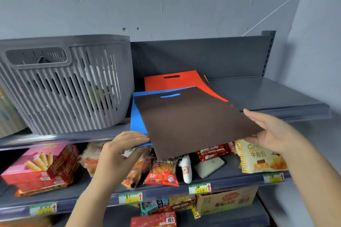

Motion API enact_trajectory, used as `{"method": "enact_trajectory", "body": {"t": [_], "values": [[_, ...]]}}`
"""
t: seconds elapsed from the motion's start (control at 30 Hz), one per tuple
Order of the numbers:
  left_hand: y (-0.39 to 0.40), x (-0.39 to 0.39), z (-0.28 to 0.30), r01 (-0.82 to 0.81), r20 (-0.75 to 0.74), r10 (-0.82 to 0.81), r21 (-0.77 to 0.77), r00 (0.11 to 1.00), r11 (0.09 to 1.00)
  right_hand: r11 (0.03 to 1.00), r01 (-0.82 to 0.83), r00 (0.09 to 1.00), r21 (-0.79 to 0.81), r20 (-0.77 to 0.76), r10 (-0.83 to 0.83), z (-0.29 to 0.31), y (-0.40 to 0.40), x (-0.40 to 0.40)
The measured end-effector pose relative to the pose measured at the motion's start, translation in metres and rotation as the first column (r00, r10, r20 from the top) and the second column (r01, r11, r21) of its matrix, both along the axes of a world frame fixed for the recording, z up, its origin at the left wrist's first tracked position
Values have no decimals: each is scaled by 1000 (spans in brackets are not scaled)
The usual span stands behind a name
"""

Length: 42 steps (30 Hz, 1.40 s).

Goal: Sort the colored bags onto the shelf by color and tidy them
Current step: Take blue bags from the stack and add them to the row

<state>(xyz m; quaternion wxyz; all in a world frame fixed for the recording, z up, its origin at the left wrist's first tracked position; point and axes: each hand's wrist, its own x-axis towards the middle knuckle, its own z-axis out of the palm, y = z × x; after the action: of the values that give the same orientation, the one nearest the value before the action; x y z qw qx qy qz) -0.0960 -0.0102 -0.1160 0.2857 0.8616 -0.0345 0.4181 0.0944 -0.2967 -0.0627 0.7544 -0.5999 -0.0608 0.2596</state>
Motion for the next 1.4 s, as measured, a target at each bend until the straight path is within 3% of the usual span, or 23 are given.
{"method": "enact_trajectory", "body": {"t": [0.1,0.23,0.33,0.4,0.47,0.53,0.63,0.73,0.87,1.0,1.1,1.27,1.33,1.4], "values": [[-3,-19,0,86,-72,-104,-219,992,972,996,-16,1000,-86,-24,14,-5,7,-7],[-9,-36,-2,143,11,-167,-571,986,808,973,-17,997,-230,68,33,-14,17,-20],[-6,-31,-7,26,9,-33,-831,999,556,964,46,995,-262,100,-20,-22,17,-38],[-2,-24,-10,2,-47,-120,-924,992,382,957,94,991,-275,117,-64,-29,12,-51],[-1,-17,-13,-58,-112,-153,-946,982,320,953,143,986,-267,126,-112,-36,4,-64],[-7,-11,-16,-143,-201,-159,-938,967,316,949,194,979,-249,108,-172,-44,-8,-76],[-28,-9,-25,-202,-326,-308,-906,894,371,938,234,972,-256,68,-224,-60,-32,-97],[-49,-12,-42,-179,-401,-369,-842,838,509,924,265,964,-275,45,-263,-74,-59,-117],[-78,-10,-63,-168,-552,-306,-648,775,743,883,308,949,-355,55,-309,-88,-92,-149],[-115,-11,-67,-14,-553,-245,-421,796,907,826,415,908,-381,122,-400,-103,-123,-179],[-142,-12,-68,101,-480,-303,-403,823,910,788,499,866,-360,182,-466,-108,-145,-202],[-177,-8,-77,164,-412,-421,-530,808,832,705,654,756,-275,194,-626,-117,-180,-241],[-196,-7,-75,194,-369,-491,-608,789,770,663,708,705,-244,188,-684,-118,-196,-255],[-213,-8,-71,231,-282,-591,-730,756,644,607,765,642,-215,184,-744,-119,-212,-267]]}}
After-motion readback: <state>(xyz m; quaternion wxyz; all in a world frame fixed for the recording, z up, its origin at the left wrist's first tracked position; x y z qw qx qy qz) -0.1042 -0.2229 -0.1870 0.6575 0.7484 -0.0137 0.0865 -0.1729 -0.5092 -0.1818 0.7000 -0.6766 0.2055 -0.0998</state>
